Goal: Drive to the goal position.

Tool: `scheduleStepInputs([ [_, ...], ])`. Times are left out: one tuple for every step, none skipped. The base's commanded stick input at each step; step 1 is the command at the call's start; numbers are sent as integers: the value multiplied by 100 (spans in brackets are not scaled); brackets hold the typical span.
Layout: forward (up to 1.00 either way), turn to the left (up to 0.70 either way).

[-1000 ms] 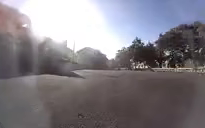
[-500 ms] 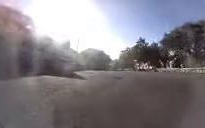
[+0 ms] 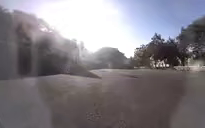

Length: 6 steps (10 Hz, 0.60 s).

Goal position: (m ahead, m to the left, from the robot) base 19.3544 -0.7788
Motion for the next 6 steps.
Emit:
scheduleStepInputs([
  [50,0],
  [50,0],
  [50,0],
  [50,0],
  [50,0],
  [50,0],
])
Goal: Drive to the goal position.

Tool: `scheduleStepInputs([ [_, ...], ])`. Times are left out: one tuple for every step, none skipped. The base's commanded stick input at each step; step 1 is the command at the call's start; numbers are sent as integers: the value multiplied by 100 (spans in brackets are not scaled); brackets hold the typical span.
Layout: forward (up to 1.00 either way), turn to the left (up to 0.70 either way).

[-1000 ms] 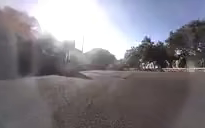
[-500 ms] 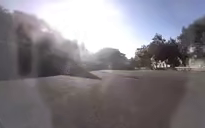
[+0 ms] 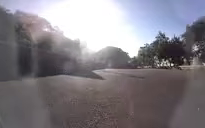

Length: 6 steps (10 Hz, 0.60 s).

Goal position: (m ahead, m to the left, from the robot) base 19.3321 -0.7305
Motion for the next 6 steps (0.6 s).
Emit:
scheduleStepInputs([
  [50,0],
  [50,0],
  [50,0],
  [50,0],
  [50,0],
  [50,0],
])
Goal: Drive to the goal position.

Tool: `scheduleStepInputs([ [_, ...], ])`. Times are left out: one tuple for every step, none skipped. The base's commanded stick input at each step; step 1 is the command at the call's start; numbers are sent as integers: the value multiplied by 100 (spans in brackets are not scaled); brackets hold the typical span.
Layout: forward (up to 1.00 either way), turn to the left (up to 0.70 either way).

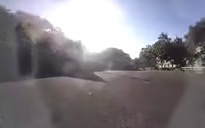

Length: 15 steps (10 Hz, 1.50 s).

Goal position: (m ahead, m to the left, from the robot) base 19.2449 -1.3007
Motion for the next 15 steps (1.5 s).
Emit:
scheduleStepInputs([
  [50,0],
  [50,0],
  [50,0],
  [50,0],
  [50,0],
  [50,0],
  [50,0],
  [50,0],
  [50,0],
  [50,0],
  [50,0],
  [50,0],
  [50,0],
  [50,0],
  [50,0],
])
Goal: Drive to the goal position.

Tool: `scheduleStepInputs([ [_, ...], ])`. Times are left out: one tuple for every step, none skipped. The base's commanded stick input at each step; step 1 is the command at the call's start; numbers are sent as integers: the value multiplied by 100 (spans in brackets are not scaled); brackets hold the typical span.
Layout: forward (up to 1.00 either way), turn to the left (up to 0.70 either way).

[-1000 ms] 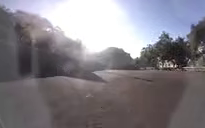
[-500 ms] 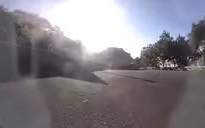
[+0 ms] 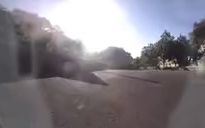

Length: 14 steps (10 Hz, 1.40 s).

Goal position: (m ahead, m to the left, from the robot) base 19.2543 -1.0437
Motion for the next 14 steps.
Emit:
scheduleStepInputs([
  [50,0],
  [50,0],
  [50,0],
  [50,0],
  [50,0],
  [50,0],
  [50,0],
  [50,0],
  [50,0],
  [50,0],
  [50,0],
  [50,0],
  [50,0],
  [50,0],
])
